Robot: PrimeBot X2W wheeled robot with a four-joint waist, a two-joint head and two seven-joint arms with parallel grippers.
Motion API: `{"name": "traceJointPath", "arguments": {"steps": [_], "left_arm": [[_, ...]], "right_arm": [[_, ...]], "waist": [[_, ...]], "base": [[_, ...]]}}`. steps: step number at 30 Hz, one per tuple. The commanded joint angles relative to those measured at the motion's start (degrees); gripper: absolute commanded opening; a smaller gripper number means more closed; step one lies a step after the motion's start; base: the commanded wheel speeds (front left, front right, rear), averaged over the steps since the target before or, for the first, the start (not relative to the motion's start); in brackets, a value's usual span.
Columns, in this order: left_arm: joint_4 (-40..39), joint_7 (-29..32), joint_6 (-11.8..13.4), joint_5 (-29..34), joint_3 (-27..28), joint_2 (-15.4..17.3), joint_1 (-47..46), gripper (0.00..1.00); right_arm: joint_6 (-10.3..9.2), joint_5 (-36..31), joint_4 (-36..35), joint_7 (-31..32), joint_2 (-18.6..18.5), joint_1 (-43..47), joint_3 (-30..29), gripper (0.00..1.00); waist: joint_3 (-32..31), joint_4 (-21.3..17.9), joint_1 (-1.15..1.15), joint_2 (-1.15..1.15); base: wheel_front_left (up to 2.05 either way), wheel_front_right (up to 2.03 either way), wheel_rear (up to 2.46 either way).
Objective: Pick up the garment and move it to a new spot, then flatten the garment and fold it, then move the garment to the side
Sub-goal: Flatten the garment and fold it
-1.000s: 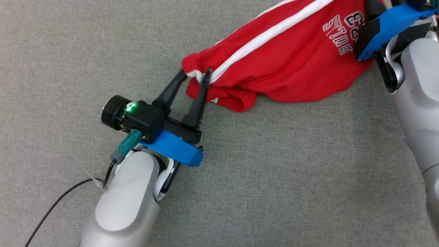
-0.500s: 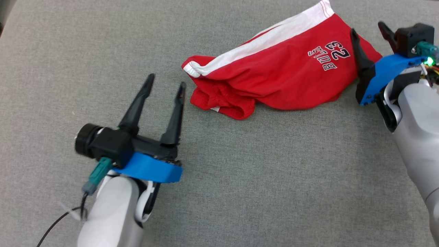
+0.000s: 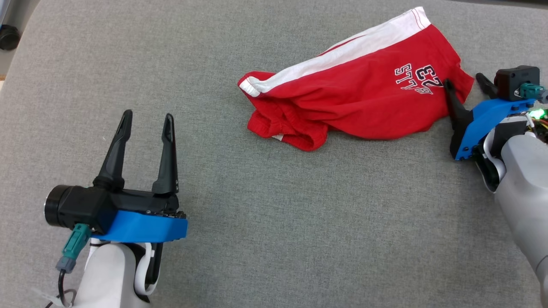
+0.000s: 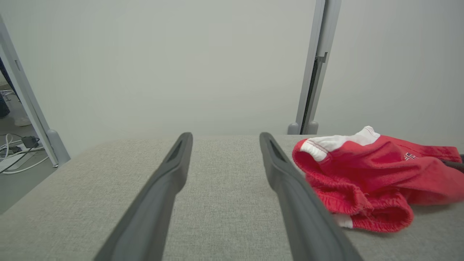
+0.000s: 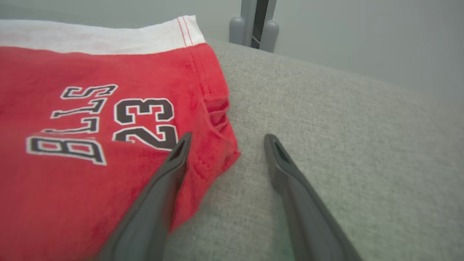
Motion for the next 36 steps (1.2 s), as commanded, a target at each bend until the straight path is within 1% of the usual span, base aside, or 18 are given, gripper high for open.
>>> {"name": "traceJointPath", "arguments": {"steps": [1, 2, 3, 8, 12, 16, 18, 23, 27, 32, 36], "left_arm": [[-0.2, -0.1, 0.0, 0.3, 0.4, 0.1, 0.8, 1.00], [-0.3, -0.1, -0.2, 0.5, 0.6, 0.1, 0.9, 1.00], [-0.3, -0.1, -0.2, 0.5, 0.8, 0.0, 1.1, 1.00], [0.3, -0.1, -0.6, 0.9, 1.2, -0.1, 1.9, 1.00], [0.9, -0.1, -1.0, 1.1, 1.5, -0.2, 2.9, 1.00], [1.6, -0.1, -1.3, 1.6, 1.9, -0.1, 4.3, 1.00], [1.8, -0.1, -1.5, 1.6, 2.3, -0.2, 5.1, 1.00], [2.2, -0.1, -2.0, 2.2, 2.9, -0.2, 7.3, 1.00], [2.4, -0.1, -2.2, 2.7, 3.3, -0.2, 8.9, 1.00], [2.4, -0.1, -2.4, 2.4, 2.9, -0.2, 10.2, 1.00], [2.4, -0.1, -2.4, 2.1, 2.4, -0.2, 10.9, 1.00]], "right_arm": [[-0.01, 0.5, 0.1, 0.3, 0.7, 1.6, 0.5, 0.47], [-0.01, 1.3, -0.4, 0.2, 0.9, 1.8, 0.7, 0.02], [-0.01, 2.1, -0.8, -0.1, 1.0, 2.0, 0.9, 0.00], [-0.01, 5.4, -3.0, -2.2, 0.9, 3.1, 1.7, 0.00], [-0.01, 7.8, -4.7, -4.0, 1.2, 5.5, 1.5, 0.00], [-0.01, 10.8, -7.8, -4.9, 1.4, 9.3, -0.2, 0.00], [-0.01, 11.8, -10.5, -5.0, 1.1, 11.8, -1.5, 0.00], [-0.01, 12.7, -18.3, -5.0, 0.3, 20.7, -6.9, 0.00], [-0.01, 12.2, -23.2, -5.0, 0.1, 27.6, -13.3, 0.00], [-0.01, 10.7, -26.8, -5.0, 0.1, 34.4, -20.9, 0.00], [-0.01, 8.8, -28.0, -5.0, 0.7, 38.4, -26.4, 0.00]], "waist": [[0.0, 0.0, 0.01, 0.00], [-0.1, 0.0, 0.01, 0.00], [-0.2, -0.1, 0.01, 0.00], [-1.8, -1.0, 0.01, 0.00], [-4.1, -2.5, 0.01, 0.00], [-6.7, -4.5, 0.01, 0.00], [-8.1, -5.7, 0.01, 0.00], [-10.9, -8.1, 0.01, 0.00], [-12.8, -9.4, 0.01, 0.00], [-14.0, -10.0, 0.01, 0.00], [-14.4, -9.9, 0.01, 0.00]], "base": [[0.00, 0.00, 0.00], [0.00, 0.00, 0.00], [0.00, 0.00, 0.00], [0.00, 0.00, 0.00], [0.00, 0.00, 0.00], [0.00, 0.00, 0.00], [0.00, 0.00, 0.00], [0.00, 0.00, 0.00], [0.00, 0.00, 0.00], [0.00, 0.00, 0.00], [0.00, 0.00, 0.00]]}}
